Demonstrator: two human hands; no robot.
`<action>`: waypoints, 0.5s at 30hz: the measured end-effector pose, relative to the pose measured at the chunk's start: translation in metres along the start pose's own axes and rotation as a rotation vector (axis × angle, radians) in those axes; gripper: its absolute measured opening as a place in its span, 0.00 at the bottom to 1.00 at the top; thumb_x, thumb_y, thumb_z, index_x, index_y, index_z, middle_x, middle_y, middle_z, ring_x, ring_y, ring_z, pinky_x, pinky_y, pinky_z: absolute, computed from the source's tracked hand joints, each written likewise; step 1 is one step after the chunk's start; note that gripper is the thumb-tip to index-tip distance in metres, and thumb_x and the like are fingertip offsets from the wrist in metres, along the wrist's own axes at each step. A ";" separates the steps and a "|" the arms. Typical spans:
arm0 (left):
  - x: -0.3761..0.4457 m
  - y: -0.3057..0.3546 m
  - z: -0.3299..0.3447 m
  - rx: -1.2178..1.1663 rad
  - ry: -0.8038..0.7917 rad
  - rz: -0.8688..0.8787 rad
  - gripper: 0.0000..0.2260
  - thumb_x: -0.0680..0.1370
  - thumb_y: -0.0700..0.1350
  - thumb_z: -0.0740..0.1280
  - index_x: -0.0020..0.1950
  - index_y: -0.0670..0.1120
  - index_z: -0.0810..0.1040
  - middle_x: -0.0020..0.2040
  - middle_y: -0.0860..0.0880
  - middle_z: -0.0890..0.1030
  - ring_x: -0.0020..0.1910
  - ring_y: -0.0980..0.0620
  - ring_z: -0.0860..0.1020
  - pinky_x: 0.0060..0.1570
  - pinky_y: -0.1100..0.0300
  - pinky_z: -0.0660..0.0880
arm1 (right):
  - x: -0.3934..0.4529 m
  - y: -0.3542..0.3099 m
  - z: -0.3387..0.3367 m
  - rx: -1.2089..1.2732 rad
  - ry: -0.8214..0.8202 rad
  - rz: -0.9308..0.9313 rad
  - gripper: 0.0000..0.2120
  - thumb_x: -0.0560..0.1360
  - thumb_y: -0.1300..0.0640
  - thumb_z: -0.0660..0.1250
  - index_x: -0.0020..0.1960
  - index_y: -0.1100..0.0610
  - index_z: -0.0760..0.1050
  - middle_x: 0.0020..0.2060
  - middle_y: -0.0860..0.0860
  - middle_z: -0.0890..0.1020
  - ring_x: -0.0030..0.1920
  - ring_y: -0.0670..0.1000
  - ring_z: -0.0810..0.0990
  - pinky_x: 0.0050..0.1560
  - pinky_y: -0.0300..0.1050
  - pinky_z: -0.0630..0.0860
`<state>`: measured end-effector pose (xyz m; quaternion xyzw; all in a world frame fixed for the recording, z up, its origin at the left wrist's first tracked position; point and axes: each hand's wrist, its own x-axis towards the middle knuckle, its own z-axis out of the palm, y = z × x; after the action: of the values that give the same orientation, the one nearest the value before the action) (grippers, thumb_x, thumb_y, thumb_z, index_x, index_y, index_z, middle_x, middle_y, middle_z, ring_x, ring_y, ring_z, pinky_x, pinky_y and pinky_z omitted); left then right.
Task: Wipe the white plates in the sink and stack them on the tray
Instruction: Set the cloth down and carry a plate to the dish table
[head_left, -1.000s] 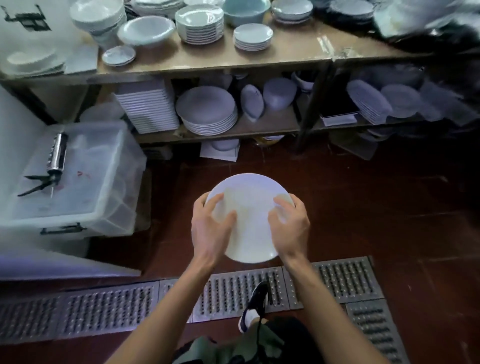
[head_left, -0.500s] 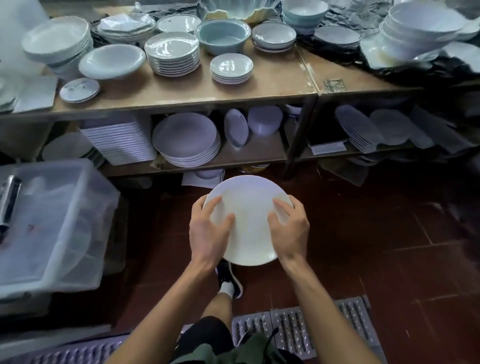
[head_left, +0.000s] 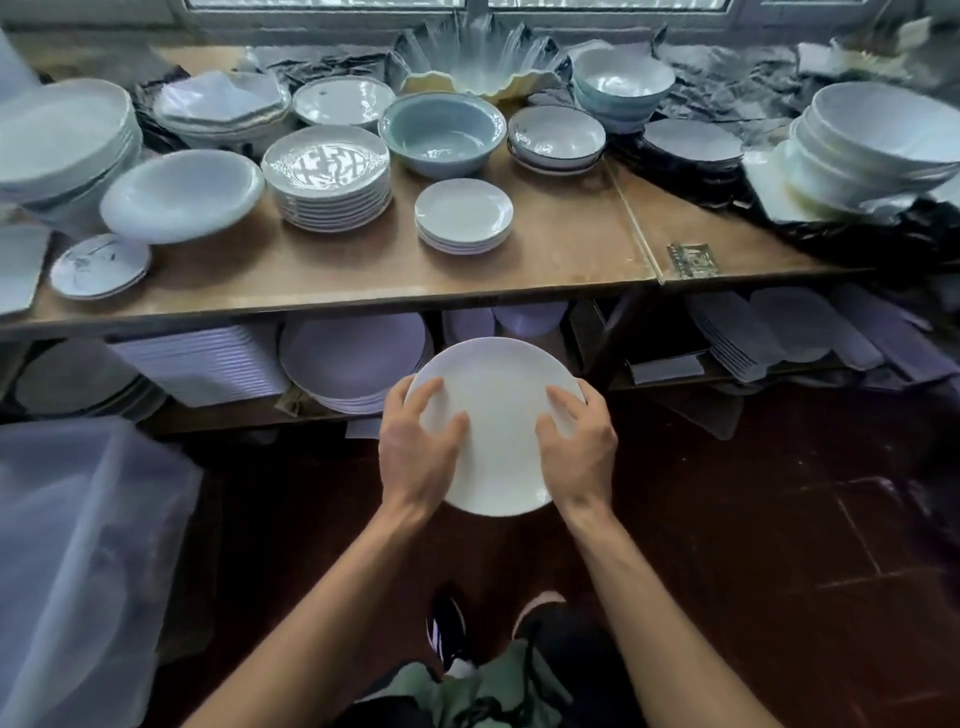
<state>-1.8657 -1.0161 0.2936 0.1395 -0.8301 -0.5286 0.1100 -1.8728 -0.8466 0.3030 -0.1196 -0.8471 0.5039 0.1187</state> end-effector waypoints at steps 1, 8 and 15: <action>0.015 0.003 0.002 -0.005 0.008 0.000 0.20 0.73 0.45 0.75 0.65 0.51 0.80 0.66 0.56 0.73 0.62 0.58 0.73 0.60 0.63 0.68 | 0.014 -0.004 0.007 0.006 0.002 -0.009 0.18 0.74 0.65 0.69 0.64 0.60 0.80 0.68 0.53 0.76 0.66 0.49 0.74 0.68 0.37 0.67; 0.115 0.008 0.029 0.032 0.084 -0.024 0.20 0.73 0.43 0.75 0.64 0.50 0.81 0.64 0.55 0.73 0.56 0.67 0.70 0.51 0.84 0.61 | 0.116 -0.012 0.057 0.040 -0.047 -0.019 0.18 0.73 0.65 0.69 0.63 0.61 0.80 0.67 0.53 0.76 0.65 0.50 0.76 0.68 0.41 0.70; 0.216 0.019 0.067 0.048 0.179 -0.109 0.20 0.72 0.44 0.75 0.64 0.53 0.81 0.63 0.56 0.74 0.56 0.67 0.70 0.49 0.85 0.60 | 0.229 -0.015 0.100 0.075 -0.159 0.012 0.20 0.75 0.62 0.68 0.67 0.58 0.79 0.71 0.51 0.73 0.70 0.50 0.73 0.72 0.47 0.69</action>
<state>-2.0920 -1.0266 0.2909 0.2337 -0.8206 -0.4990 0.1515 -2.1219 -0.8624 0.2888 -0.0800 -0.8338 0.5437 0.0525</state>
